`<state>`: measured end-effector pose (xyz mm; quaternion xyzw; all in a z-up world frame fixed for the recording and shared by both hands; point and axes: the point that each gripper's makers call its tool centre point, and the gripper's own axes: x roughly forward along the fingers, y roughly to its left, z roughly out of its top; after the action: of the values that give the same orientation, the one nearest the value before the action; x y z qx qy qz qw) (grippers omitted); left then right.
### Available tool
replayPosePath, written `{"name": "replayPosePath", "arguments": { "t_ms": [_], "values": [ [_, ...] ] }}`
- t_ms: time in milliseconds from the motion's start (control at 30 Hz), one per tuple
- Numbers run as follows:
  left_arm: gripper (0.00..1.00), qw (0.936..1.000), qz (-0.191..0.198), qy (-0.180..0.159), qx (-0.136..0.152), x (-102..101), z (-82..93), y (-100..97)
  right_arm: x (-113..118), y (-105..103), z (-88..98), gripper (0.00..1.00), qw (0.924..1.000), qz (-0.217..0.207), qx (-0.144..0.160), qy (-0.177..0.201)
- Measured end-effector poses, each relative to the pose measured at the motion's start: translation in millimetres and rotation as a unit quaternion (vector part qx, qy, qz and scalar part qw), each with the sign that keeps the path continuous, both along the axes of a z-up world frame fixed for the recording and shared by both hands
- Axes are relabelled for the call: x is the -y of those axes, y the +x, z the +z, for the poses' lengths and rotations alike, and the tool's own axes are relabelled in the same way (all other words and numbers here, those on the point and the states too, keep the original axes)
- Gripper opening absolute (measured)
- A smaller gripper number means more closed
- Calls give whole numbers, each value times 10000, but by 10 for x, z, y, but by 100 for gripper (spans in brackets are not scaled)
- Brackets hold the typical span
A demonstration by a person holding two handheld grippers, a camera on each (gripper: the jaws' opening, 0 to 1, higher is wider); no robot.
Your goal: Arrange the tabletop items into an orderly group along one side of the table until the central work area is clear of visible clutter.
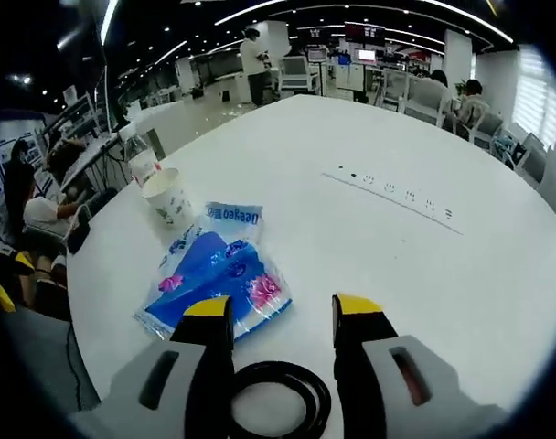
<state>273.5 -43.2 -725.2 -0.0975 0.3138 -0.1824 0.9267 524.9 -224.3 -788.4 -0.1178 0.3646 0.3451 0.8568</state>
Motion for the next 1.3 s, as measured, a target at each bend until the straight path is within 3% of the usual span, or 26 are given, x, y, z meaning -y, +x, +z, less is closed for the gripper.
{"name": "replayPosePath", "arguments": {
  "t_ms": [200, 333, 433, 467, 533, 900, 1000, 1100, 1167, 1300],
  "values": [
    [44, 9999, 104, 8, -2, -33, -1, 13, -179, 303, -78, 37, 9994, 340, -33, -47],
    [43, 9999, 113, 20, -9, -34, -3, 11, -245, 308, -142, 37, 9985, 510, -69, -173],
    [43, 9999, 109, 49, -21, -36, -12, 15, -276, 389, -239, 33, 9970, 673, -132, -370],
    [43, 9999, 114, 55, -17, -38, -12, 17, -232, 414, -295, 30, 9950, 748, -176, -635],
    [43, 9999, 160, 63, -9, -57, -15, 30, -209, 532, -389, 24, 9932, 821, -120, -817],
    [41, 9996, 254, 99, -55, -66, -2, 20, -362, 553, -468, 23, 9904, 1110, -238, -794],
    [41, 9996, 261, 110, -66, -79, -14, 24, -372, 557, -544, 21, 9864, 1285, -242, -1000],
    [40, 9995, 279, 119, -77, -102, -31, 34, -405, 549, -558, 17, 9864, 1237, -292, -1044],
    [40, 9995, 291, 122, -78, -109, -33, 37, -408, 552, -602, 6, 9877, 1118, -325, -1048],
    [40, 9993, 354, 102, -71, -135, -36, 51, -452, 496, -583, 0, 9934, 767, -427, -742]
  ]
}}
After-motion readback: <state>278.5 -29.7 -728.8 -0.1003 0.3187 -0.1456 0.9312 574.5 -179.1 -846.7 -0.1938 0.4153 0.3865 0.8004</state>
